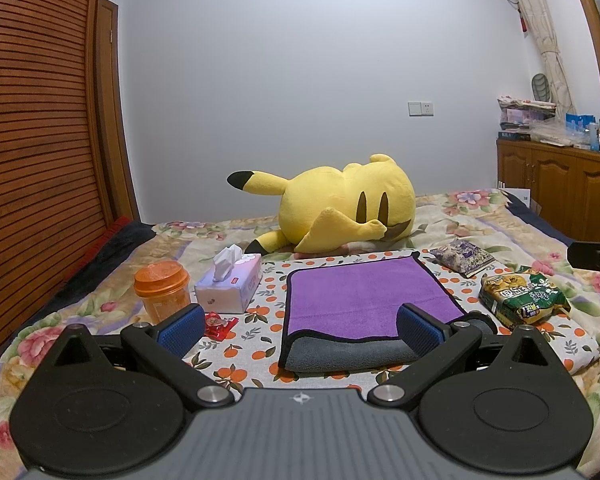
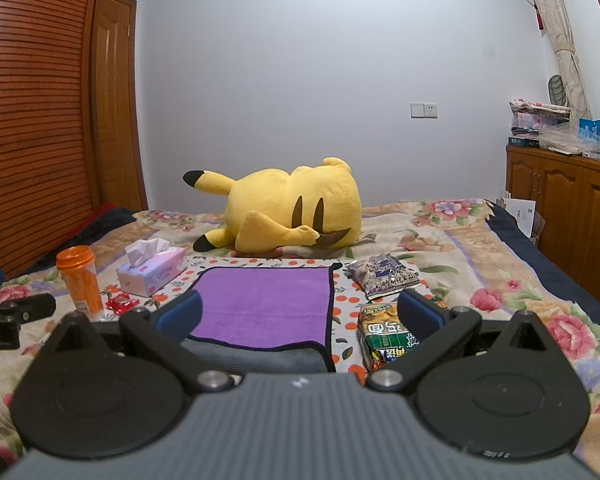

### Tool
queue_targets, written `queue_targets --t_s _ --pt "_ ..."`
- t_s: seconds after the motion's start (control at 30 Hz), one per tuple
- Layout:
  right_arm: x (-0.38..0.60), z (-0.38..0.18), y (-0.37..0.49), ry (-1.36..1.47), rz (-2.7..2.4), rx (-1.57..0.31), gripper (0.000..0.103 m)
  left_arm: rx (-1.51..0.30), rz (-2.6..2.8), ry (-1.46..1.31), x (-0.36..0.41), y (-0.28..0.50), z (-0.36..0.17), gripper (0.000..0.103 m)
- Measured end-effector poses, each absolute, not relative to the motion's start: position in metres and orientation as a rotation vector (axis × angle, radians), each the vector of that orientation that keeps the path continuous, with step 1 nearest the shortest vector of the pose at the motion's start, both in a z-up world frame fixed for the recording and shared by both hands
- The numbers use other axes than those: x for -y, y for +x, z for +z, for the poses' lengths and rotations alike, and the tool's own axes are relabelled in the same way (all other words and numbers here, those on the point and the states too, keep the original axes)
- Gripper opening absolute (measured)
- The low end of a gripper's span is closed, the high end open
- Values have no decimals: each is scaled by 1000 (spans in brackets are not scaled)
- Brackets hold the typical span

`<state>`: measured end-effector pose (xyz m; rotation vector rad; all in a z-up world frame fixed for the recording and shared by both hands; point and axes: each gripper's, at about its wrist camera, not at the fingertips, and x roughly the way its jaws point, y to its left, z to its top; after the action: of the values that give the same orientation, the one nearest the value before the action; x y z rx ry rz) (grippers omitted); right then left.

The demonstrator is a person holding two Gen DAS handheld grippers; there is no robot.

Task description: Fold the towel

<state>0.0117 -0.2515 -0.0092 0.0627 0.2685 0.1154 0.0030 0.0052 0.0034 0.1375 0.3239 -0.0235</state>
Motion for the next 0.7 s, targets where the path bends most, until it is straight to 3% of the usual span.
queue_targets --t_s 0.7 --pt "250 -11 13 65 117 -273 103 -322 -23 137 -5 3 3 103"
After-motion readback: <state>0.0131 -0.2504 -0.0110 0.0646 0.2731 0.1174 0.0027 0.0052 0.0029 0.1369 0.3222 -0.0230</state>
